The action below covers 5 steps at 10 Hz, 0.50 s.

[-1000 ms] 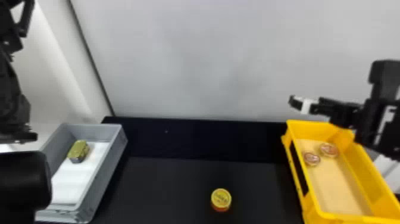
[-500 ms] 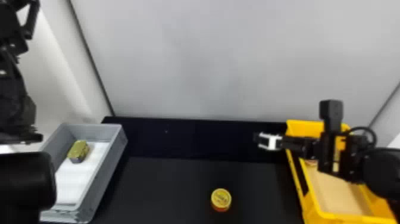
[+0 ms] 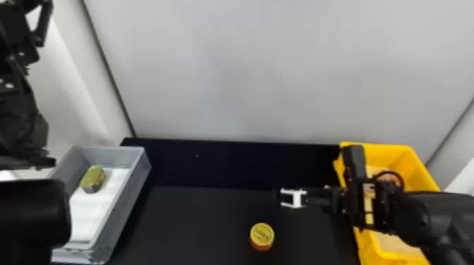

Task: Pick up the round yellow can and place it in the yellow rectangular box

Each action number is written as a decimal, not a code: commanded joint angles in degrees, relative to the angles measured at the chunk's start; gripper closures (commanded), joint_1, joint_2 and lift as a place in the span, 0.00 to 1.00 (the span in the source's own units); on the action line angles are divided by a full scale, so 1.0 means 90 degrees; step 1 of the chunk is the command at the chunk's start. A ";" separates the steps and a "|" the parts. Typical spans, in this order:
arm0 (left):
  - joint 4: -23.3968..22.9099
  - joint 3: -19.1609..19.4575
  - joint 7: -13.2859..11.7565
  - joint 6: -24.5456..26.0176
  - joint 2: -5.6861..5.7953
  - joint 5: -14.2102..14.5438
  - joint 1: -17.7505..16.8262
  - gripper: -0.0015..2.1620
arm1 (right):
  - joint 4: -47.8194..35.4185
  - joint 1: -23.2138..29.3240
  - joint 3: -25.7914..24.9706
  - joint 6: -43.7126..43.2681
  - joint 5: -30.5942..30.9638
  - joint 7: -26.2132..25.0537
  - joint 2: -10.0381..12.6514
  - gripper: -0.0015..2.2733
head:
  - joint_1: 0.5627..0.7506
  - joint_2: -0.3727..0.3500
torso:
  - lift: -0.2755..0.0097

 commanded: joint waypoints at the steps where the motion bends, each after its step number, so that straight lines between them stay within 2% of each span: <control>1: 0.0021 -0.0024 0.0000 -0.0006 -0.0001 0.0000 -0.0015 0.06 | 0.0504 -0.0146 0.0304 -0.0159 0.1239 0.1109 0.0184 0.06 | 0.53 0.59 | 0.93; 3: 0.0030 -0.0014 0.0010 -0.0006 -0.0011 0.0000 -0.0015 0.06 | 0.0709 -0.0165 0.0343 -0.0755 0.3603 0.2604 0.0585 0.07 | 0.53 0.59 | 0.93; 4: 0.0030 -0.0014 0.0010 -0.0016 -0.0011 0.0000 -0.0025 0.06 | 0.0855 -0.0165 0.0304 -0.1048 0.4375 0.3014 0.0800 0.07 | 0.53 0.59 | 0.93; 5: 0.0030 -0.0014 0.0010 -0.0016 -0.0011 0.0000 -0.0025 0.06 | 0.1051 -0.0165 0.0285 -0.1322 0.4629 0.3102 0.0936 0.07 | 0.53 0.59 | 0.93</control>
